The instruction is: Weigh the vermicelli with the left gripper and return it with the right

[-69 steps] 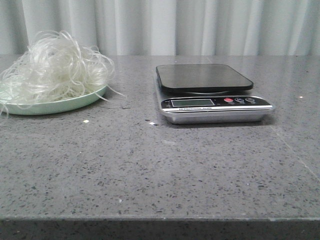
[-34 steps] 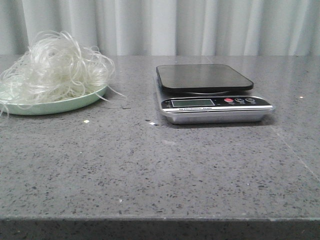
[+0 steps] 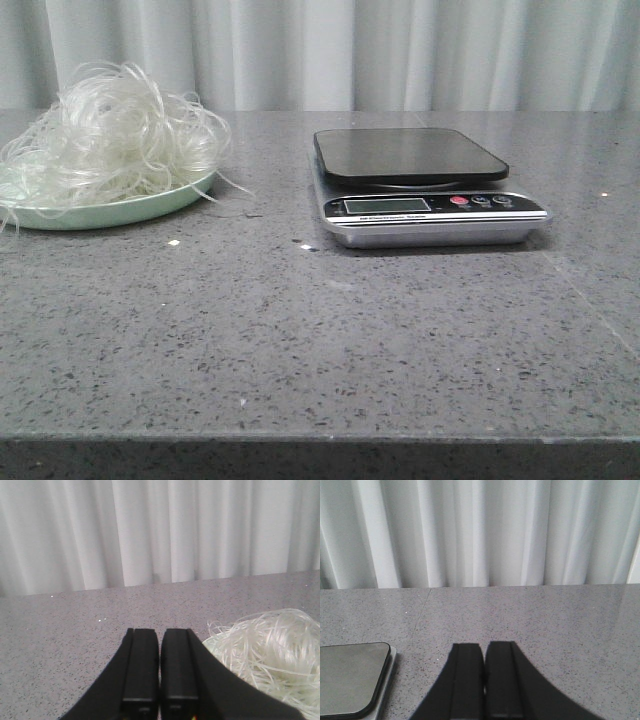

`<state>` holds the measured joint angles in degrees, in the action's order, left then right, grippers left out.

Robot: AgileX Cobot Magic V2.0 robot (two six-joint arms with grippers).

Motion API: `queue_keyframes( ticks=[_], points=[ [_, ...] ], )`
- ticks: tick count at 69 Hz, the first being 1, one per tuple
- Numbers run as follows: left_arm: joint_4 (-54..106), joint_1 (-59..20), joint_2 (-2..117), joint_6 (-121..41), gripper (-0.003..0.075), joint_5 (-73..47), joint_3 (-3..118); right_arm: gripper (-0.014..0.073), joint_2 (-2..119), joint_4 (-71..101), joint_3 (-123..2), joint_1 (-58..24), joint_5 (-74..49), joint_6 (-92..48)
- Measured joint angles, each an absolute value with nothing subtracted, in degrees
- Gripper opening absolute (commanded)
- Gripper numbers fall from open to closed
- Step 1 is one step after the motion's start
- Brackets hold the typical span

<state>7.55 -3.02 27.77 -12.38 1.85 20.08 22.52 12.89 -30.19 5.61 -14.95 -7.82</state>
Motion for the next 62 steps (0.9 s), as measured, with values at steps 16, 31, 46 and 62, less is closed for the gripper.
queue_keyframes(
  ticks=[16,31,46,62],
  points=[
    [7.5,-3.0,27.8,-12.4,0.0136,1.8,20.1,0.0151,22.5,12.9,-30.2,5.6,-15.0,-7.8],
    [7.0,-3.0,27.8,-12.4,0.0136,1.5,20.0,0.0151,22.5,12.9,-30.2,5.6,-15.0,-7.8],
    [-3.6,-3.0,24.6,-3.4,0.0136,-2.1,19.8,0.0151,22.5,12.9,-30.2,5.6,-15.0,-7.8],
    [-4.6,-3.0,14.1,-2.0,0.0136,-5.7,14.1,0.0151,22.5,12.9,-30.2,5.6,-15.0,-7.8]
  ],
)
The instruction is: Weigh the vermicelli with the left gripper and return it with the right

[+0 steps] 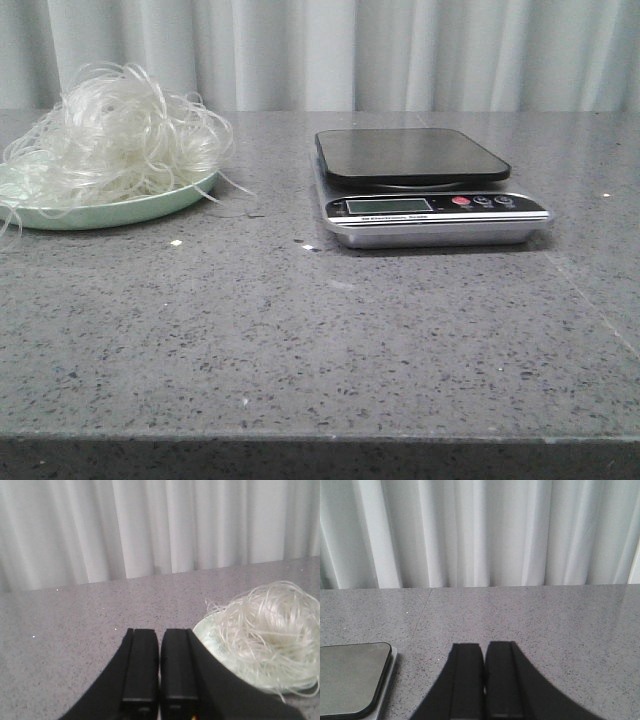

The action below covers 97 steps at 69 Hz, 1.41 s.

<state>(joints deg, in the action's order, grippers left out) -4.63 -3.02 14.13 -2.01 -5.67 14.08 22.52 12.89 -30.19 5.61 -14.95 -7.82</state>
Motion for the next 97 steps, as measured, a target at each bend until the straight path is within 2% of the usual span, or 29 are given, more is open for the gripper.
queue_keyframes(
  ticks=[22,97],
  points=[
    [-2.3,-0.9,-0.1,-1.8,0.0136,-6.2,0.7,0.0151,22.5,12.9,-30.2,5.6,-15.0,-7.8],
    [-1.9,-0.8,-0.2,-1.7,0.0136,-7.1,-0.2,0.0151,22.5,12.9,-30.1,5.6,-15.0,-7.8]
  ],
)
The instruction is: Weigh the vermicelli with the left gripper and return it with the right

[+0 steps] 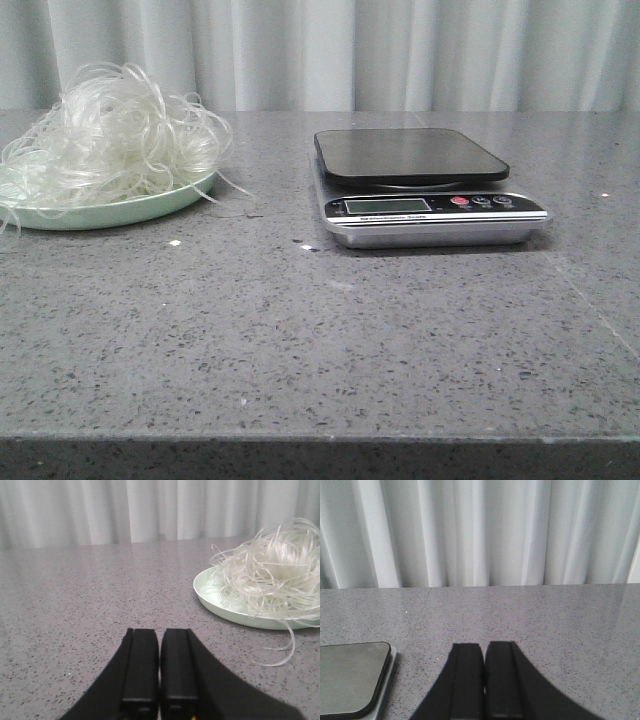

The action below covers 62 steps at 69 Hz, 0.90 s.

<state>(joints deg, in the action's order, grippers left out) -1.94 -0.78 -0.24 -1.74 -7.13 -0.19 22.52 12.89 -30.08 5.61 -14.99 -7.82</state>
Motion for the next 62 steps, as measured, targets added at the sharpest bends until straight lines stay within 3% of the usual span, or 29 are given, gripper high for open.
queue_keyframes(
  ticks=[23,43,62],
  points=[
    [-1.9,-0.8,-0.2,-1.7,0.0136,-7.1,-0.2,0.0151,22.5,10.4,-29.2,5.4,-13.4,-7.2],
    [-1.9,-0.8,-0.2,-1.7,0.0136,-7.2,-0.2,0.0151,21.8,1.7,-19.7,-1.3,-7.9,0.5],
    [-1.9,-0.8,-0.2,-1.7,0.0136,-7.3,-0.2,0.0151,11.0,0.9,-8.2,-1.4,-5.1,1.0]
  ],
)
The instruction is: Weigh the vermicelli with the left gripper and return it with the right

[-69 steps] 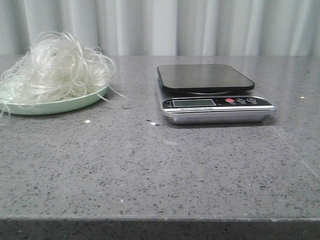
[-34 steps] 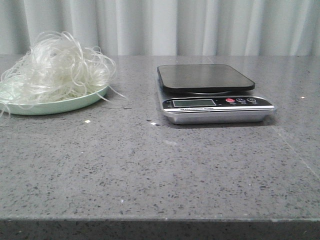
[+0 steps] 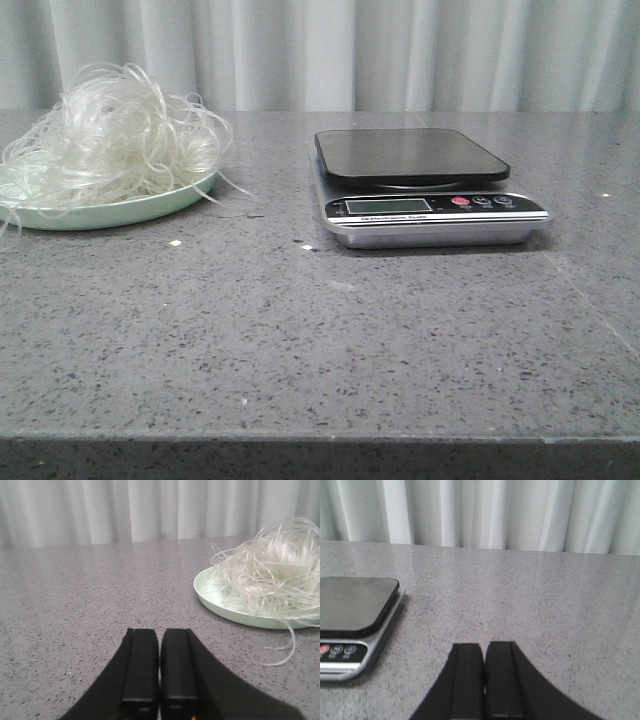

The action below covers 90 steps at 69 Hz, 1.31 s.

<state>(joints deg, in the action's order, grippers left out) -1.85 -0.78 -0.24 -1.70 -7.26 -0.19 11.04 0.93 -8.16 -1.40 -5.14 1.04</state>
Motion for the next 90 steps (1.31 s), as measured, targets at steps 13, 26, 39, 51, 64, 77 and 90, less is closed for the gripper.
queue_keyframes(
  ticks=[13,26,39,51,64,77,90],
  points=[
    [-1.9,-0.8,-0.2,-1.7,0.0136,-7.3,-0.2,0.0151,2.3,0.9,0.0,-1.4,-3.6,1.0],
    [-1.9,-0.8,-0.2,-1.7,0.0136,-7.4,-0.2,0.0151,-0.6,1.7,1.6,-1.2,-4.1,1.2],
    [-1.9,-0.8,-0.2,-1.7,0.0136,-7.4,-0.2,0.0151,-0.6,2.0,1.6,-1.1,-4.2,1.2],
    [-1.9,-0.8,-0.2,-1.7,0.0136,-7.4,-0.2,0.0151,-0.6,2.2,1.6,-1.1,-4.2,1.2],
    [-1.9,-0.8,-0.2,-1.7,0.0136,-7.4,-0.2,0.0151,-0.6,2.2,1.6,-1.1,-4.2,1.2],
    [-1.9,-0.8,-0.2,-1.7,0.0136,-7.4,-0.2,0.0151,-0.6,2.2,1.6,-1.1,-4.2,1.2],
    [-1.9,-0.8,-0.2,-1.7,0.0136,-7.4,-0.2,0.0151,-0.6,2.2,1.6,-1.1,-4.2,1.2]
  ],
)
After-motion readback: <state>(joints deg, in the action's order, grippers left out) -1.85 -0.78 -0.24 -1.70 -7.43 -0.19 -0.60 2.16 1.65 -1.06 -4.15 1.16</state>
